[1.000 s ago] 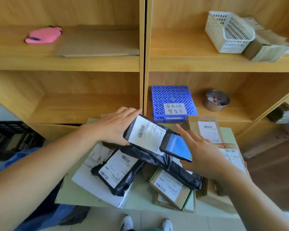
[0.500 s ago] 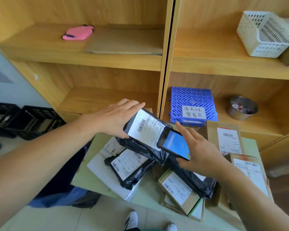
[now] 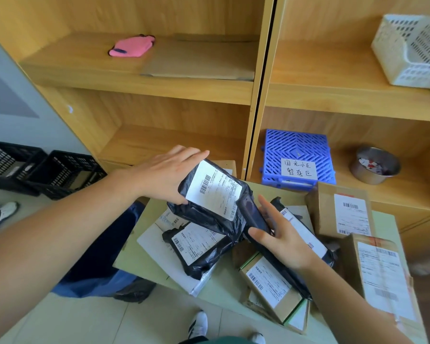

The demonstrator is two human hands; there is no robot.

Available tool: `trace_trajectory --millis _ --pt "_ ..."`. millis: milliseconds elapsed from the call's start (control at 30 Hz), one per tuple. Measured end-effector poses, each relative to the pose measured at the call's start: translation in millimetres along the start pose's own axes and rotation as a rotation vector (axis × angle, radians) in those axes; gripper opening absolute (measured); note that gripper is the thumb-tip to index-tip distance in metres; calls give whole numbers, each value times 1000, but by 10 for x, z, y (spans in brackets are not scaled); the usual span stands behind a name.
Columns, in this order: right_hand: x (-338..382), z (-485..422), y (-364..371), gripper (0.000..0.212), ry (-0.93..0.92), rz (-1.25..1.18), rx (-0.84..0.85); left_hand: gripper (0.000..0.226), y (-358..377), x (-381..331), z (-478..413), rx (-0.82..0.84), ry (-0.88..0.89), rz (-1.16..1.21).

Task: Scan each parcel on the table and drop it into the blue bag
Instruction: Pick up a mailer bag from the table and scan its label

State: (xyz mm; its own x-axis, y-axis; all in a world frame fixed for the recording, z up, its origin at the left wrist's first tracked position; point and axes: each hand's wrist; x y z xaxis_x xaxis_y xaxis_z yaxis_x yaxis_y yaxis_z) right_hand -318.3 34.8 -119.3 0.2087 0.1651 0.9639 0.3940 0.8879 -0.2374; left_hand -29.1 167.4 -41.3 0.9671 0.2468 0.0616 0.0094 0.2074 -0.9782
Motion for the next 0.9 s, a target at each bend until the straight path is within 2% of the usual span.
trace_trajectory --millis 133,233,433,667,900 --pt "89 -111 -22 105 -64 730 47 134 -7 69 15 11 9 -15" --pt "161 -186 13 110 -97 974 16 134 -10 113 1 11 28 -36" --pt "223 -238 7 100 -62 1012 -116 131 -22 123 -56 34 47 -51" --pt "224 -197 -20 96 -69 1009 -119 131 7 144 -56 13 55 -44" --pt "308 -384 270 101 -129 911 -86 130 37 457 329 -41 -66 44"
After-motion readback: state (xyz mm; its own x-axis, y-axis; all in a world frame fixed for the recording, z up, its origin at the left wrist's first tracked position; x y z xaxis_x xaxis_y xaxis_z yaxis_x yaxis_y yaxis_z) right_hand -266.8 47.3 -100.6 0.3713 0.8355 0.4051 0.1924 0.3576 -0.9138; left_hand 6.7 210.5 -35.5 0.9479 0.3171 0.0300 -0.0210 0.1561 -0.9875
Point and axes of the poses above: each hand's wrist, its own z-axis away from the middle knuckle, its own y-axis out of the palm, x = y × z, and after that the axes turned 4 degrees about -y, right-handed
